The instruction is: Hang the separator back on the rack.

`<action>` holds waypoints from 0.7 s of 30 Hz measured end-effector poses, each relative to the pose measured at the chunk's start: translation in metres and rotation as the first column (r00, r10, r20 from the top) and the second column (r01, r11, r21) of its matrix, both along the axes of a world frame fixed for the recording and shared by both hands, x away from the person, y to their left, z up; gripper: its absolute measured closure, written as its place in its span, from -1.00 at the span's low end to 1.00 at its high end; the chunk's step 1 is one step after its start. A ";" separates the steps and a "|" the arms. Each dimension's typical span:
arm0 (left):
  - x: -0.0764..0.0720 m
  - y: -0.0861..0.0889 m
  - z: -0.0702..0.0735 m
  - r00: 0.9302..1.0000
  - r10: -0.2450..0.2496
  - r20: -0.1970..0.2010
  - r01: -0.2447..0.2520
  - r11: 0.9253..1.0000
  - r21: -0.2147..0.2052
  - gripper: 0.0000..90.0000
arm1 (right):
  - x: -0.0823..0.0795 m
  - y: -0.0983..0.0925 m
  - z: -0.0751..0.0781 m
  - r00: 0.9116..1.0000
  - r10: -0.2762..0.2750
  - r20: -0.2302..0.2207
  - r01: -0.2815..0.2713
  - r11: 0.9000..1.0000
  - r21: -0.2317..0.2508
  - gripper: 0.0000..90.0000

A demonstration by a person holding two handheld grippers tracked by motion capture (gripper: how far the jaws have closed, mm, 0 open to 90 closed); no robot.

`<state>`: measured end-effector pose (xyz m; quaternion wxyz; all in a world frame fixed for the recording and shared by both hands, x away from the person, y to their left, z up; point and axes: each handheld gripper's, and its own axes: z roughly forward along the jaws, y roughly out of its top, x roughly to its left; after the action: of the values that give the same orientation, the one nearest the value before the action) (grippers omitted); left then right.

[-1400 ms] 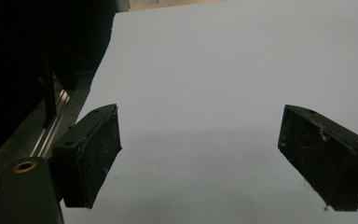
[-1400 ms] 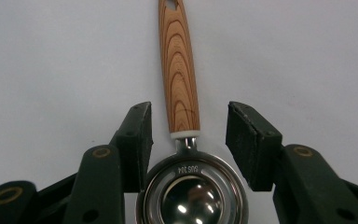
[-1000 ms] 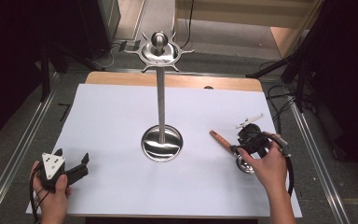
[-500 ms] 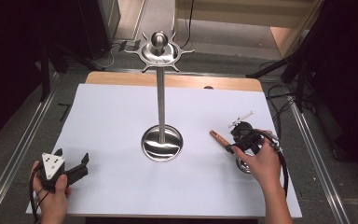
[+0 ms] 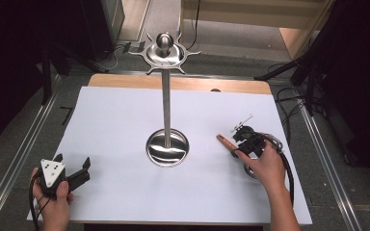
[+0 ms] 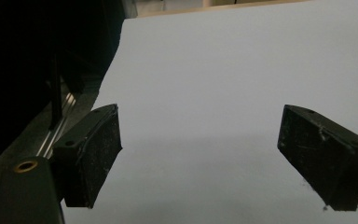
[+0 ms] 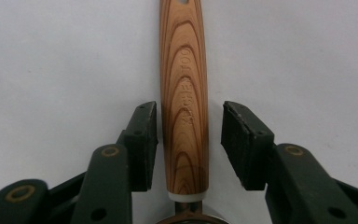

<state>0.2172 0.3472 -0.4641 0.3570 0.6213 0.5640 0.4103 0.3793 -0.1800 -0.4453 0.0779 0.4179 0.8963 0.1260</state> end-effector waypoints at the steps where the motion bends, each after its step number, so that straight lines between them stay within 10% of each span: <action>1: 0.000 -0.001 0.000 1.000 0.002 0.000 -0.002 1.000 0.007 -0.68 | 0.002 0.000 -0.002 1.000 0.012 -0.012 -0.013 1.000 -0.014 0.31; 9: 0.001 0.000 0.000 1.000 0.010 -0.012 -0.010 1.000 -0.002 -0.68 | 0.007 0.001 -0.002 0.999 -0.011 -0.046 0.010 1.000 -0.016 0.24; 12: 0.000 -0.006 -0.001 0.999 0.039 0.007 -0.039 0.998 0.055 -0.67 | 0.010 0.001 -0.002 0.998 -0.029 -0.065 0.028 1.000 -0.002 0.23; 21: -0.001 -0.009 -0.002 0.997 0.077 0.020 -0.079 0.993 0.089 -0.67 | 0.010 0.013 -0.001 0.997 0.055 -0.057 -0.057 0.997 -0.045 0.52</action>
<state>0.2161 0.3377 -0.4657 0.3174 0.6107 0.5660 0.4538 0.3894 -0.1668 -0.4459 0.0589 0.3941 0.9122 0.0956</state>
